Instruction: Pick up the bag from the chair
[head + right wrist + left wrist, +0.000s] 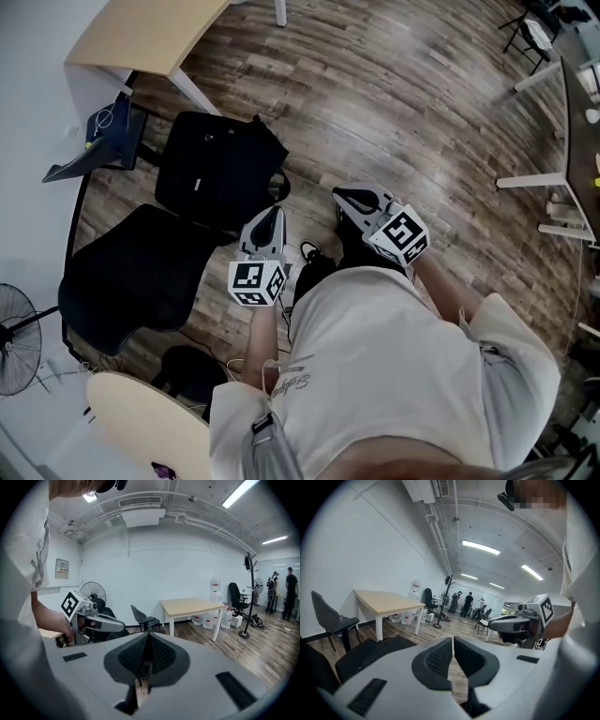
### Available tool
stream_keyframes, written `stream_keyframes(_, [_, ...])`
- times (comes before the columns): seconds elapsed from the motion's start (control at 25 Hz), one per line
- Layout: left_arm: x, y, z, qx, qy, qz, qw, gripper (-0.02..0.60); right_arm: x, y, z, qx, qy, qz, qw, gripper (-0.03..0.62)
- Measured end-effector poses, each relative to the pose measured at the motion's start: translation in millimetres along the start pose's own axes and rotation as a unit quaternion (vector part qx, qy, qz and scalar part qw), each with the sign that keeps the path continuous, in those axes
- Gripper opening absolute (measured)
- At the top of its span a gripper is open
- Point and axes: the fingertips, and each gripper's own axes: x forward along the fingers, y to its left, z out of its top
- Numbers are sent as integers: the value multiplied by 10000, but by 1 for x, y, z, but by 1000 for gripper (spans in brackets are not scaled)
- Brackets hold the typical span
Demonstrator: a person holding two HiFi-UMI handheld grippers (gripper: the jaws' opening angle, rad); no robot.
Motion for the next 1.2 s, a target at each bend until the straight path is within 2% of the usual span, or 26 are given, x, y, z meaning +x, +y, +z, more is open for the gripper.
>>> stream_keyframes(0.16, [16, 7, 8, 4, 18, 256, 9997, 23, 17, -21, 1, 32, -33, 293, 9996, -5])
stream_keyframes(0.32, [38, 13, 25, -65, 3, 617, 9981, 23, 37, -47, 8, -82, -43, 775, 9969, -5])
stream_keyframes(0.48, [57, 16, 43, -21, -59, 965, 9953, 23, 53, -69, 4, -649, 116, 1326, 9890, -5])
stream_keyframes(0.8, [78, 32, 60, -241, -259, 1677, 9852, 23, 95, -102, 2, -690, 178, 2228, 9723, -5])
stream_keyframes(0.96, [68, 34, 60, -350, -355, 2113, 9761, 23, 108, -99, -1, -797, 315, 2720, 9585, -5])
stream_keyframes(1.2, [37, 47, 45, -700, -453, 2808, 9561, 23, 128, -86, -4, -972, 519, 3228, 9400, -5])
